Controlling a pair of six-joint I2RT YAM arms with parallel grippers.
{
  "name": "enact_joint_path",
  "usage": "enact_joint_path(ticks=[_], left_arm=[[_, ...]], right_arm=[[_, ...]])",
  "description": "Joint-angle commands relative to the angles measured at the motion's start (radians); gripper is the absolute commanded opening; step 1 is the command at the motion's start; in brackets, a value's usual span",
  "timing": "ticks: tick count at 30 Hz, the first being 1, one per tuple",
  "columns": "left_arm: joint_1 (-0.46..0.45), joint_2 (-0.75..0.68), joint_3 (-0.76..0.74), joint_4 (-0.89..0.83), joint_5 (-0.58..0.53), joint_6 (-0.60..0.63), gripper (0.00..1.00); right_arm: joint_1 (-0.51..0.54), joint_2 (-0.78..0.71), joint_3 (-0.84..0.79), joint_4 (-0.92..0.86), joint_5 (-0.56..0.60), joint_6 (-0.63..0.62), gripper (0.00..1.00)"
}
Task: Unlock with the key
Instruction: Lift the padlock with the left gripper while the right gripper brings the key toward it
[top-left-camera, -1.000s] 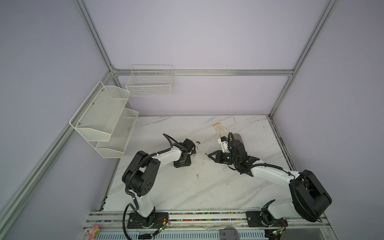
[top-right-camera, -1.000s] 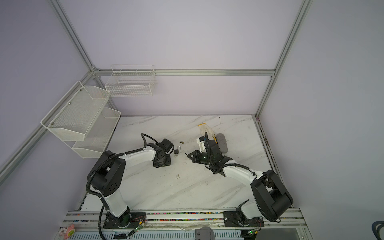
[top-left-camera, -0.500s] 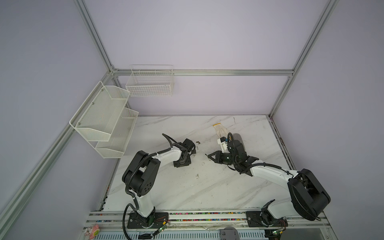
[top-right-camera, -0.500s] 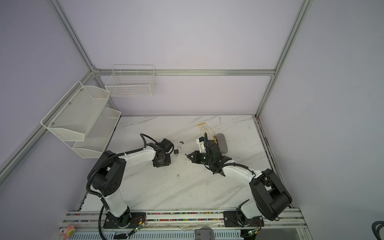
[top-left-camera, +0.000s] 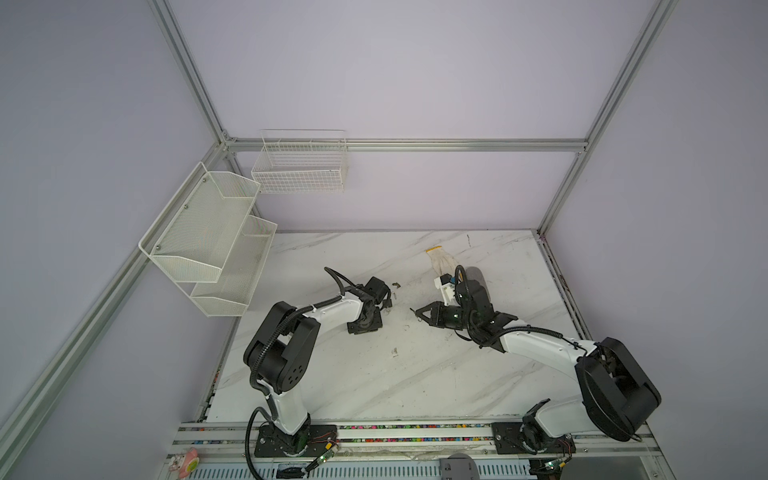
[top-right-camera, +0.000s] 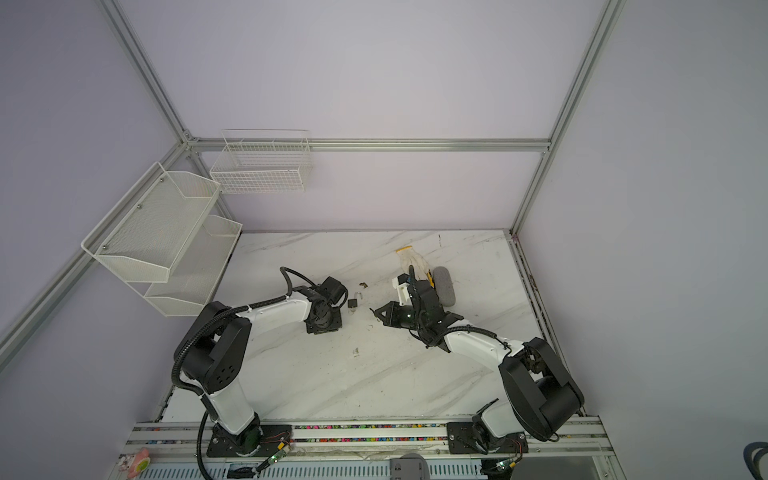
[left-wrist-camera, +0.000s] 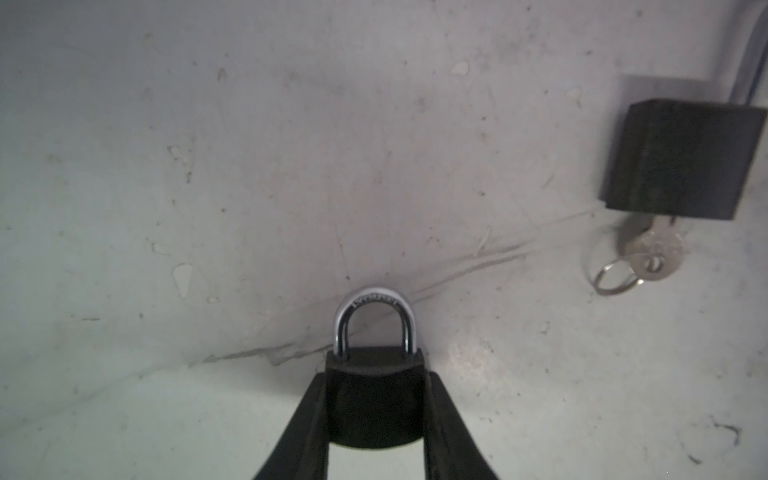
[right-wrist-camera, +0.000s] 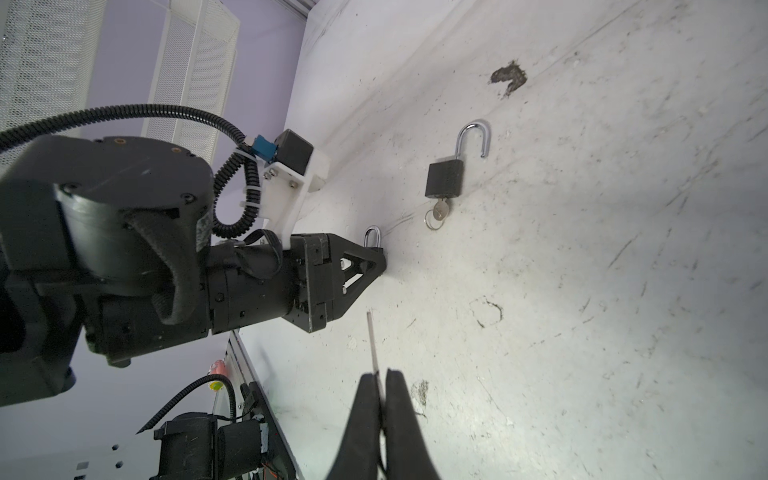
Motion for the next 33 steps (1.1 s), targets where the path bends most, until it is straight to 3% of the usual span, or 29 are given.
enact_joint_path(ticks=[1, 6, 10, 14, 19, 23, 26, 33], left_arm=[[0.0, -0.09, -0.008, 0.028, 0.018, -0.026, 0.11], [-0.011, -0.189, -0.017, 0.047, 0.014, -0.122, 0.0], [-0.022, -0.271, -0.038, 0.086, 0.023, -0.225, 0.0], [-0.036, -0.353, -0.078, 0.21, 0.113, -0.311, 0.0], [-0.084, -0.453, -0.07, 0.222, 0.062, -0.414, 0.0], [-0.089, -0.495, -0.092, 0.234, 0.061, -0.542, 0.0], [-0.094, -0.514, -0.1, 0.244, 0.05, -0.571, 0.0], [-0.101, -0.535, -0.118, 0.236, 0.0, -0.615, 0.0]], right_arm=[[-0.002, -0.032, 0.011, -0.043, 0.016, -0.019, 0.0], [0.01, -0.038, -0.037, 0.03, 0.023, 0.048, 0.0], [0.071, -0.055, -0.071, 0.109, 0.103, 0.106, 0.0], [0.171, -0.054, -0.096, 0.192, 0.228, 0.168, 0.0], [0.306, -0.019, -0.131, 0.357, 0.407, 0.241, 0.0], [0.387, 0.03, -0.104, 0.423, 0.521, 0.255, 0.0], [0.423, 0.032, -0.101, 0.46, 0.613, 0.262, 0.0], [0.436, 0.05, -0.084, 0.523, 0.645, 0.279, 0.0]])
